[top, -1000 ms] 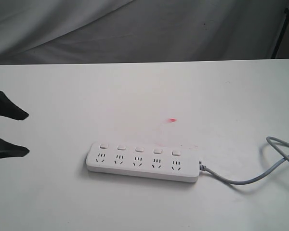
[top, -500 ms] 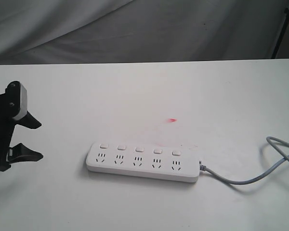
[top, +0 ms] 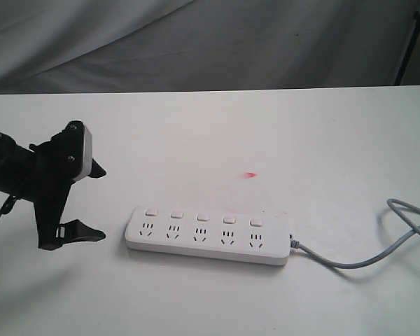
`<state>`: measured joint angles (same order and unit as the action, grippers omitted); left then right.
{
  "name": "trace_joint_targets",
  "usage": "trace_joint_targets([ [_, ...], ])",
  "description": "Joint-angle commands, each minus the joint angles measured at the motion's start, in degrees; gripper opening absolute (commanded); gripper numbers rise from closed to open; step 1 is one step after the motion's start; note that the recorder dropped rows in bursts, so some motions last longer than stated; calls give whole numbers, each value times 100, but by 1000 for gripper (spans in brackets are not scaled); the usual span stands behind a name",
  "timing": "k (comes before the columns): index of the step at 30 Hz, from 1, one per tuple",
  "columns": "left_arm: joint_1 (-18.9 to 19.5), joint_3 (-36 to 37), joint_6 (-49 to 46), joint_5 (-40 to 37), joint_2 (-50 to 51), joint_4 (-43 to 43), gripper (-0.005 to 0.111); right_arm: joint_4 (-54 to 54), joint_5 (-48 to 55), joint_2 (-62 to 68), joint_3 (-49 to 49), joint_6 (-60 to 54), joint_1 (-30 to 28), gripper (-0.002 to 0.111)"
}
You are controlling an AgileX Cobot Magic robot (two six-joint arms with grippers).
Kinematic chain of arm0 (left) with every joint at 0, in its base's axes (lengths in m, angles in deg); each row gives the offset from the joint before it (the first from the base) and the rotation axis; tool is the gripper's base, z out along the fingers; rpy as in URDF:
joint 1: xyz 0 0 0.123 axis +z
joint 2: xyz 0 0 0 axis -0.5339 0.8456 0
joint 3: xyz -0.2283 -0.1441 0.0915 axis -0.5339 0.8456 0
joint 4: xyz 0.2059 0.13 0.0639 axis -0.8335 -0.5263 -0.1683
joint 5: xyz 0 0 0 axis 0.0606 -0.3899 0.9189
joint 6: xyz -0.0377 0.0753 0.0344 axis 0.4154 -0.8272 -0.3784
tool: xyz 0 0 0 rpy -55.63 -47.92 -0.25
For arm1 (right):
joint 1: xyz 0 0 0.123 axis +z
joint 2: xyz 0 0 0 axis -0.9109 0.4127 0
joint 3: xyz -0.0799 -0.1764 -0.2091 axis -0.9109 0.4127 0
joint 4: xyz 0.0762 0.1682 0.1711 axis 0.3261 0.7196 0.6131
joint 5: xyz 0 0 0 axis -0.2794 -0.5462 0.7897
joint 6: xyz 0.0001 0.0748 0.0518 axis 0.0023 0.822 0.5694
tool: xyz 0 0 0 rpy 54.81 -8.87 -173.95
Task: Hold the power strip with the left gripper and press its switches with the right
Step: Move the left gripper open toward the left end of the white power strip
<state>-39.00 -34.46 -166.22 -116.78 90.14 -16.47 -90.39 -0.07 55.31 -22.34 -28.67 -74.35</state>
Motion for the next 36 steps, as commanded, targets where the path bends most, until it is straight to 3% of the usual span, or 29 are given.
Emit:
trace_joint_targets([
  [1, -303, -22, -11, 115, 96, -34, 99, 12, -8, -32, 17, -40, 23, 0],
  [10, -653, -54, -11, 132, 528, -117, 99, 12, -8, -32, 17, -40, 23, 0],
  [16, -653, -326, -11, -23, 707, -15, 99, 12, -8, -32, 17, -40, 23, 0],
  [22, -653, -506, -11, -813, 718, -16, 99, 12, -8, -32, 17, -40, 23, 0],
  [36, -653, -779, -11, -852, 747, -12, 99, 12, -8, -32, 17, -40, 23, 0],
])
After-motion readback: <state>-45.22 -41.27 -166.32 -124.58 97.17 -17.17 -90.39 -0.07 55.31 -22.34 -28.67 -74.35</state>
